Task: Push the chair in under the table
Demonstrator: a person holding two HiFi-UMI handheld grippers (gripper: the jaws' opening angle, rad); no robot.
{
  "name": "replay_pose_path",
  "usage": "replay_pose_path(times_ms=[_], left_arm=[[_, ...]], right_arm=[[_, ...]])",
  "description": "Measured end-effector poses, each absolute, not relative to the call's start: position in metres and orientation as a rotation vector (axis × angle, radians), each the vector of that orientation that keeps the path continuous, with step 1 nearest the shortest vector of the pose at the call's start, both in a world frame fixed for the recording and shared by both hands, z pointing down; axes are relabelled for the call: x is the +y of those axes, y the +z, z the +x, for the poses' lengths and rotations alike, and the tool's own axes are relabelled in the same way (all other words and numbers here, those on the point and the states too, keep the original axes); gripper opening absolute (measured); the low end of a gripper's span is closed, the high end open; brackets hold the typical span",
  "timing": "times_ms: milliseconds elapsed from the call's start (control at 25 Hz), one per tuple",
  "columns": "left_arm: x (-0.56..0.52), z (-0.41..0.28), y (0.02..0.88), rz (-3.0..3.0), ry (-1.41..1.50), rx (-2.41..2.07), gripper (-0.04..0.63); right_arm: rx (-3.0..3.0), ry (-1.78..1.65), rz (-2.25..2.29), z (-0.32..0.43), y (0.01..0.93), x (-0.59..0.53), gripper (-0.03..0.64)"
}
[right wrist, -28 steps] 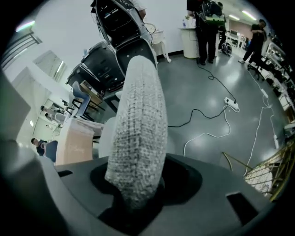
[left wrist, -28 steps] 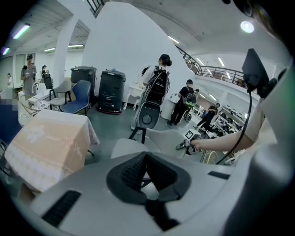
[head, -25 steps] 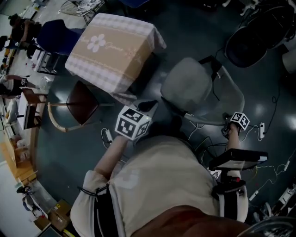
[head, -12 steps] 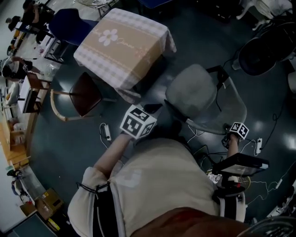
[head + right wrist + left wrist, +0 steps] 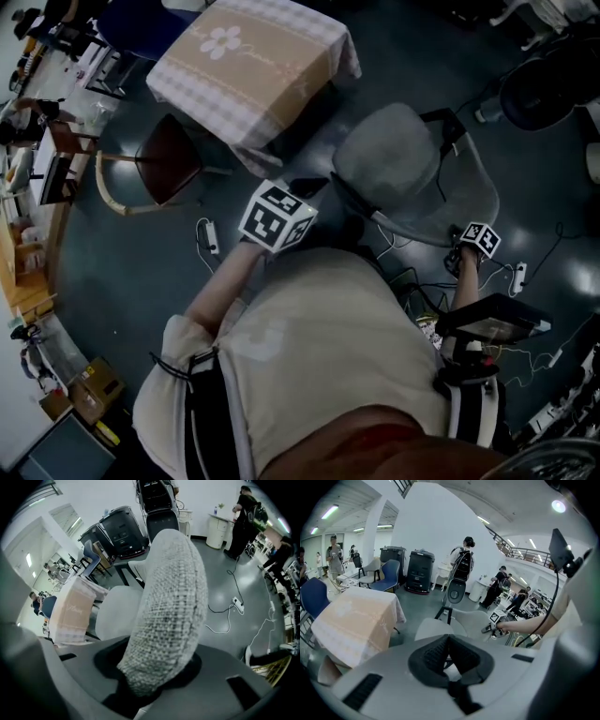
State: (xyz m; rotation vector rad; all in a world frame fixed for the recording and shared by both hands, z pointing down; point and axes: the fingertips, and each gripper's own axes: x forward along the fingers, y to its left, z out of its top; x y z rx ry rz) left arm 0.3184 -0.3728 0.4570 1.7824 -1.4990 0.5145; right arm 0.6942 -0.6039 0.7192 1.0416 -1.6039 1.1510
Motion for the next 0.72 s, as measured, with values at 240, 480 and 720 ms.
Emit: replay_pose_path(times_ms=[240,480,720], left_arm=[[-0.377,0.324,0.461,1.795,0.520,-1.475,0.008],[-0.384,0.321,0.460,1.810,0.512,-1.479,0.008],[-0.384,0.320,0.466,1.799,0.513,-1.467,0.008]], right_arm=[[-1.556,1.117,1.063,0.698,0.719,-0.602,0.161],[-1.532,1.068,1.063,0.697,0.720,-0.603,0.164],[-1.514,1.059,1.065,0.698,0.721,-0.602,0.166]])
